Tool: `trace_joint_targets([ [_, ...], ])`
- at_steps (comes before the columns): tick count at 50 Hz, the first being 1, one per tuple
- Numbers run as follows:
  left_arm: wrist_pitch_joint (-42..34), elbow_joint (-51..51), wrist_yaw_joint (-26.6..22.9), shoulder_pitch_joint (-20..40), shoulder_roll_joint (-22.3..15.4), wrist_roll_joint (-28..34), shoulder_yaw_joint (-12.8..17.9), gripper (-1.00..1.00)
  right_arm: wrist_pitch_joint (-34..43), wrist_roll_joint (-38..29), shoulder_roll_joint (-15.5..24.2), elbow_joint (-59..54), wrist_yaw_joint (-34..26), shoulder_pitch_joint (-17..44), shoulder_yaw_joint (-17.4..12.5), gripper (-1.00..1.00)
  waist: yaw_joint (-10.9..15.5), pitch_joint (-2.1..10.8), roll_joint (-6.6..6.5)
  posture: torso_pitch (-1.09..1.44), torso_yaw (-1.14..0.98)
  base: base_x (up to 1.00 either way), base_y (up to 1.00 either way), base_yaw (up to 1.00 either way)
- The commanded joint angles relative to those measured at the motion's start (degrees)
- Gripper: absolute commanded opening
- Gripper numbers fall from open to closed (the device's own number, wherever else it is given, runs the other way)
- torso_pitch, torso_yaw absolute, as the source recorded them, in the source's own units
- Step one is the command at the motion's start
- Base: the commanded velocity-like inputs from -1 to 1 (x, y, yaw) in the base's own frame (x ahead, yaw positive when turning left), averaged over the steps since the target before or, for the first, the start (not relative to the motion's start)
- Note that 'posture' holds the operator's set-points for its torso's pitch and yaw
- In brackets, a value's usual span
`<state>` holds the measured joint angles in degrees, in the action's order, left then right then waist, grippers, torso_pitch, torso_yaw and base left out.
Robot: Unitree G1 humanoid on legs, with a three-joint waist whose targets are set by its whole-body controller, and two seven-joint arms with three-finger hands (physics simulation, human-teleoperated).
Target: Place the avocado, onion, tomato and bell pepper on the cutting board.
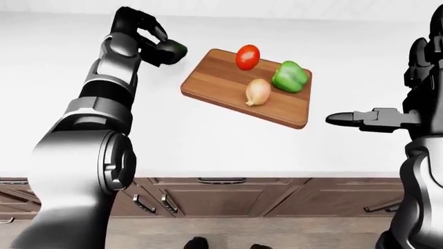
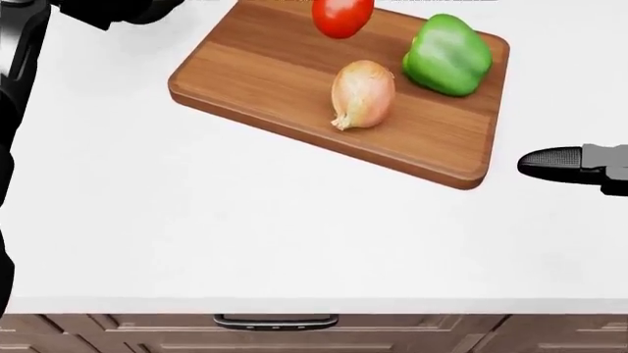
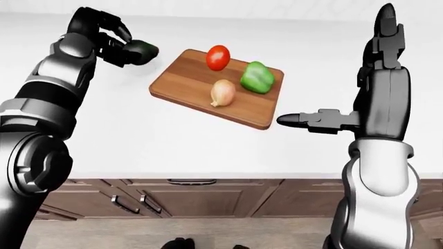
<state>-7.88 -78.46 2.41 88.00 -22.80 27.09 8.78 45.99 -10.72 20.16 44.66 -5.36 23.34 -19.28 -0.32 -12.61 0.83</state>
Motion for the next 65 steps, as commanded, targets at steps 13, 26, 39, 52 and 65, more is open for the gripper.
trace_joint_targets([
  [13, 4.0, 4.7, -0.9, 1.6, 0.3, -0.3, -2.1, -0.84, -1.3, -0.5, 0.9, 1.2, 0.4, 1.8, -0.4, 1.0, 0.0, 2.12, 0.15, 0.34, 0.0, 0.0, 0.0, 0.0],
  [26, 4.3, 7.8, -1.8, 1.5, 0.9, -0.9, -3.3, -0.85, -1.7, -0.4, 0.7, 0.9, 0.5, 1.8, -0.3, 1.0, 0.1, 2.01, 0.36, 0.34, 0.0, 0.0, 0.0, 0.0],
  [39, 2.5, 16.0, -4.4, -1.8, 3.2, -2.3, -4.5, -0.84, -1.9, -0.5, 0.3, 1.3, 0.7, 1.2, -0.1, 1.0, 0.3, 2.04, 0.53, 0.34, 0.0, 0.0, 0.0, 0.0],
  [52, -2.4, 27.9, -6.6, -8.4, 6.2, -2.1, -5.5, -0.84, -2.4, -0.5, 0.0, 1.2, 0.7, 0.7, -0.2, 1.0, 0.4, 2.1, 0.69, 0.34, 0.0, 0.0, 0.0, 0.0],
  [65, -2.9, 30.8, -6.5, -12.1, 8.2, -2.0, -5.9, -0.84, -1.9, -0.6, 0.3, 0.9, 0.8, 1.5, 0.0, 1.0, 0.6, 2.18, 0.9, 0.34, 0.0, 0.0, 0.0, 0.0],
])
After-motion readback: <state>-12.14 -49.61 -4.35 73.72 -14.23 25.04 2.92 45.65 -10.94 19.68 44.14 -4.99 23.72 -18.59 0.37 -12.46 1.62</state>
